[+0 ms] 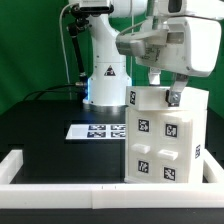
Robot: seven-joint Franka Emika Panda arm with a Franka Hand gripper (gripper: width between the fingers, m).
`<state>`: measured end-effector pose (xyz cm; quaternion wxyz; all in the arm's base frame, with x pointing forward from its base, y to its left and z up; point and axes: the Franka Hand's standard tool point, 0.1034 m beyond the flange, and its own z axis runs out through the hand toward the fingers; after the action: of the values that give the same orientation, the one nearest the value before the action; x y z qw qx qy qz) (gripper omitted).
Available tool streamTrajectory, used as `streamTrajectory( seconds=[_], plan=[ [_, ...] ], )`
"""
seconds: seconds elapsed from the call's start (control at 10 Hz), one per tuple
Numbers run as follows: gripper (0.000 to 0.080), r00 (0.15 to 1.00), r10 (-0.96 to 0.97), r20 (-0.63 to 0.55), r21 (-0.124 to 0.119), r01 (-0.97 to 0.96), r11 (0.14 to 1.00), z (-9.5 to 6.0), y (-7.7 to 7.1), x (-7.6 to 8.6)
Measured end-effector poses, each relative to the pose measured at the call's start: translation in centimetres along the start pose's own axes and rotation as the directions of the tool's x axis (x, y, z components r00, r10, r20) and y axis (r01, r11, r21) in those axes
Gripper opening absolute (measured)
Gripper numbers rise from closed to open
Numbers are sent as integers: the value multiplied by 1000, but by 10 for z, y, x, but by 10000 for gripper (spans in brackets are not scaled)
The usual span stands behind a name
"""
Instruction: Assemble cabinet
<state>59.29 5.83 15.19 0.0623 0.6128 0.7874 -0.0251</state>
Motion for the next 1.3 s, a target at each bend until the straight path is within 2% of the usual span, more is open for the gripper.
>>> streamTrajectory(
  seconds=[0.2,0.7,1.2,1.3],
  plan=[
    [560,999,41,2,16,-41,999,1,-3,-8],
    [560,979,202,5,18,-202,979,2,-5,-16],
    [560,924,382,9,19,-382,924,2,-5,-17],
    [560,916,401,14,33,-401,916,3,-8,-22]
  ],
)
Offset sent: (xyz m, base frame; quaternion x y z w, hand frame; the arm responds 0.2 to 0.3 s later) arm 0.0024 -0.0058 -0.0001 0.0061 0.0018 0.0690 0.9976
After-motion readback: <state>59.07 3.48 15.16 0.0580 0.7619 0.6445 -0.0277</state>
